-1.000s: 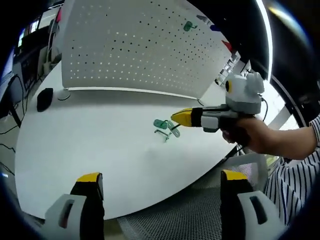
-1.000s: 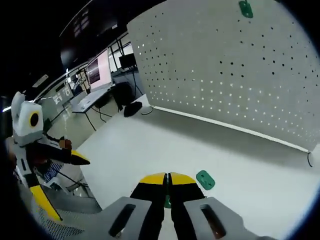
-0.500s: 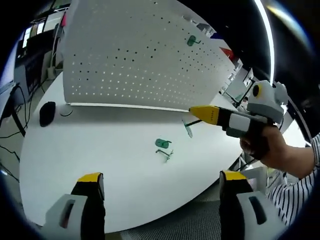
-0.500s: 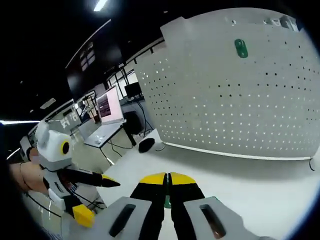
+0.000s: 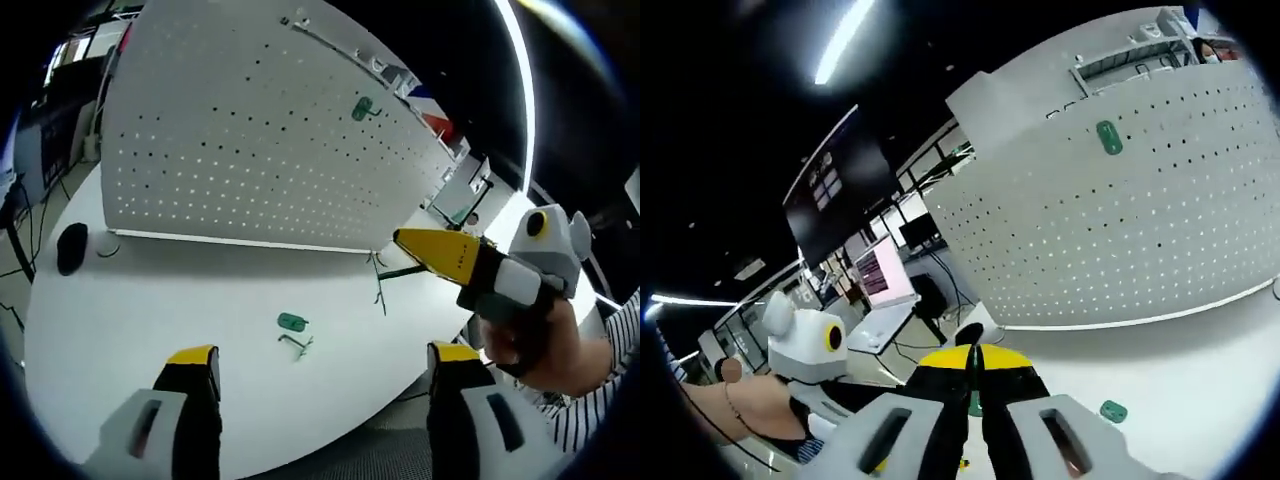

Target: Insert the hook assembly into the mounting plate slot until the hook locks in place.

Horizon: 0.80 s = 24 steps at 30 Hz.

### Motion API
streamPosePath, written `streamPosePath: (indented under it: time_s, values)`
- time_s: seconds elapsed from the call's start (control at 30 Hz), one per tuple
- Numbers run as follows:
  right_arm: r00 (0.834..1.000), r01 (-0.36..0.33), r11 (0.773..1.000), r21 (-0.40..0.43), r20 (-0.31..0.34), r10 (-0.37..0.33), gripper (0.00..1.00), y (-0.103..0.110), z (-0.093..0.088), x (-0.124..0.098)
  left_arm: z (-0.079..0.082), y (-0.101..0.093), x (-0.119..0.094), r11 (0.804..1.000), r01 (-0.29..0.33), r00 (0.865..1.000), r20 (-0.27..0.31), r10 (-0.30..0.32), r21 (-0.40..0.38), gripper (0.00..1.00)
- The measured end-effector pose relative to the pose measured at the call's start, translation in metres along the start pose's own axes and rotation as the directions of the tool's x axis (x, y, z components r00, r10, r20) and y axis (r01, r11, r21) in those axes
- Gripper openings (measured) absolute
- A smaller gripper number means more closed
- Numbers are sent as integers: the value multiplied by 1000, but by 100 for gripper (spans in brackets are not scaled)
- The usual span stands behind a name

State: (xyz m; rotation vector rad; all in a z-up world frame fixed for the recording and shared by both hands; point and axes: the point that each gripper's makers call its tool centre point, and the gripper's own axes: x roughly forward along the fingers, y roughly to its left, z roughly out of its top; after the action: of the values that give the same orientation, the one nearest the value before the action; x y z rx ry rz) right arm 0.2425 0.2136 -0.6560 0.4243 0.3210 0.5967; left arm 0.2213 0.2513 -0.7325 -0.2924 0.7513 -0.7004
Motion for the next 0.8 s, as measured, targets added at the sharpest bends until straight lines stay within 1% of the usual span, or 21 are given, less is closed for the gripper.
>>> streamPosePath:
  time_s: [0.1, 0.23, 0.33, 0.47, 0.53, 0.67, 0.8]
  values:
    - [1000, -16, 1000, -8, 27, 16, 0, 8, 6, -3, 11, -4, -1, 1000, 6, 999, 44, -7, 5, 80]
    - [999, -22, 999, -23, 35, 22, 0, 11, 9, -3, 18, -10, 0, 999, 33, 997, 63, -32, -2, 72]
    - [999, -27, 999, -31, 45, 28, 0, 14, 11, -3, 21, -14, 2, 999, 46, 997, 67, -46, -6, 71]
    - [998, -35, 998, -53, 50, 37, 0, 17, 13, -3, 22, -24, 4, 996, 91, 993, 74, -89, -22, 66]
    - [998, -37, 998, -59, 55, 40, 0, 19, 14, -4, 23, -26, 4, 995, 100, 992, 80, -98, -26, 63]
    - [997, -41, 997, -70, 62, 45, 0, 21, 15, -4, 25, -30, 5, 992, 118, 989, 90, -114, -35, 61]
    - [997, -47, 996, -74, 60, 52, 0, 24, 13, -4, 26, -34, 4, 987, 147, 985, 98, -141, -57, 54]
